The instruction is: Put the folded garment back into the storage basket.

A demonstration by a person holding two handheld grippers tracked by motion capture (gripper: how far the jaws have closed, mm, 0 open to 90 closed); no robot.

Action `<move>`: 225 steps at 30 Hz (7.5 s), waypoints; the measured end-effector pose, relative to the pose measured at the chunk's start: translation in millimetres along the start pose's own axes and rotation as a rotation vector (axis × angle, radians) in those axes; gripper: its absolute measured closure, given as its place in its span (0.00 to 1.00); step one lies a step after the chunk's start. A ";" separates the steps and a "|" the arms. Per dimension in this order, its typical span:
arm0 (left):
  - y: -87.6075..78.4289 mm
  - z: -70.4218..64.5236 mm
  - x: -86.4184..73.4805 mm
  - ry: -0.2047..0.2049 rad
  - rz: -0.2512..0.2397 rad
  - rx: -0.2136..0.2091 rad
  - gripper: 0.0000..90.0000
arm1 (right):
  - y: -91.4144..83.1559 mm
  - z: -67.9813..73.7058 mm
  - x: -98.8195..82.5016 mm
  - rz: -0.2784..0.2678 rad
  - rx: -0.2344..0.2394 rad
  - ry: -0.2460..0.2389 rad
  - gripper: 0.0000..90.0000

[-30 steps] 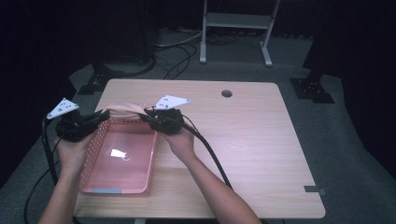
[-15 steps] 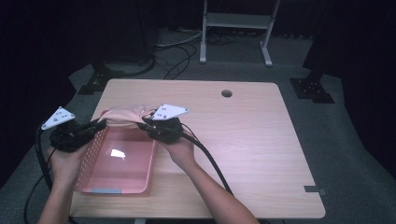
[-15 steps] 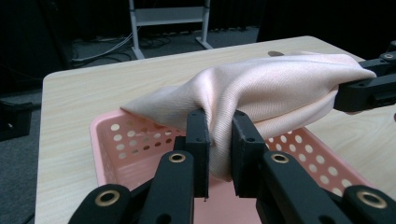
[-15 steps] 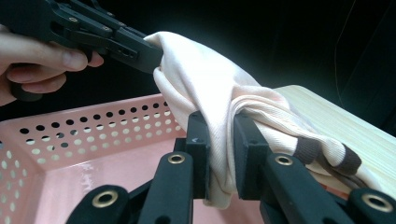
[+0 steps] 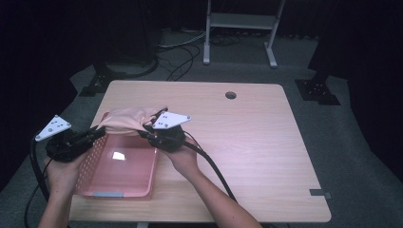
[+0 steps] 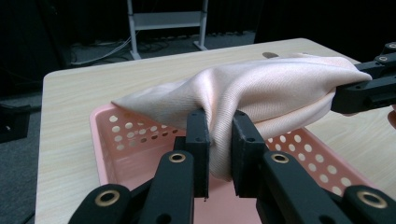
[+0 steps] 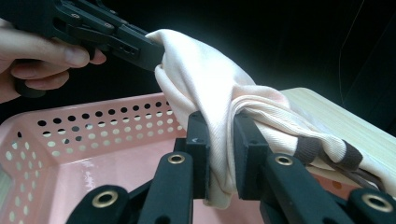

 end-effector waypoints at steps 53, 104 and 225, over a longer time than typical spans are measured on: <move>-34.3 -14.1 -14.1 -0.022 -0.053 -0.019 0.89 | -15.4 34.7 -3.7 -0.039 0.056 -0.038 0.88; -31.9 -9.6 -38.2 -0.062 0.052 -0.026 0.89 | -2.6 38.6 -27.0 0.035 0.096 -0.020 0.88; -45.2 -10.8 -68.3 -0.062 0.140 -0.023 0.11 | -2.2 60.4 -51.0 0.079 0.260 0.090 0.00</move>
Point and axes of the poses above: each handheld gripper's, and its own axes: y roughly forward along the jaws, x roughly out of its top, z roughly to its left, the point moved 5 cm from there along y, roughly forward along the jaws, and after that the axes turned 5 degrees about -x, right-handed, at the moved point
